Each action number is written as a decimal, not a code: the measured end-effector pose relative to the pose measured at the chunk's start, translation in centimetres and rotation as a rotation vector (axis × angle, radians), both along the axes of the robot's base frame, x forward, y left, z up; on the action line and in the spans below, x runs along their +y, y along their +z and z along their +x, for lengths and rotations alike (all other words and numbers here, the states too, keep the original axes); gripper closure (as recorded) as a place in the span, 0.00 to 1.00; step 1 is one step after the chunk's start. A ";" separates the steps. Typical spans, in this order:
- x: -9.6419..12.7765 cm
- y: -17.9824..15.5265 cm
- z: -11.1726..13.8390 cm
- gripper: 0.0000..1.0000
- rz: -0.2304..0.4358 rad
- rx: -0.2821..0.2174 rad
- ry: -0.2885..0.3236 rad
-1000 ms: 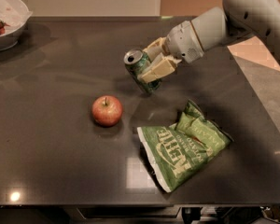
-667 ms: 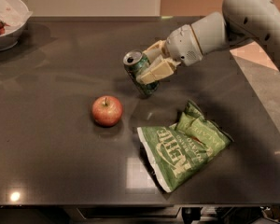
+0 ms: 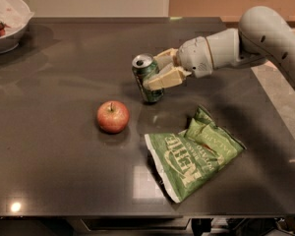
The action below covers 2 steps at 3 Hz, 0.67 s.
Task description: Place green can upright
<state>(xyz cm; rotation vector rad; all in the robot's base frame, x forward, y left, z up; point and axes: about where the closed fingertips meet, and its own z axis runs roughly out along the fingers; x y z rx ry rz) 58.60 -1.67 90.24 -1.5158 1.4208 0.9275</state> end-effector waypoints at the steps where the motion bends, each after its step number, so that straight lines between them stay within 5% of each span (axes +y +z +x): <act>1: 0.1 -0.3 0.1 0.61 0.079 0.017 0.001; 2: 0.3 -0.6 0.2 0.36 0.146 0.038 0.004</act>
Offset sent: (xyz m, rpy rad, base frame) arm 0.0045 -0.0015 -0.0097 0.2199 0.0587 -0.0032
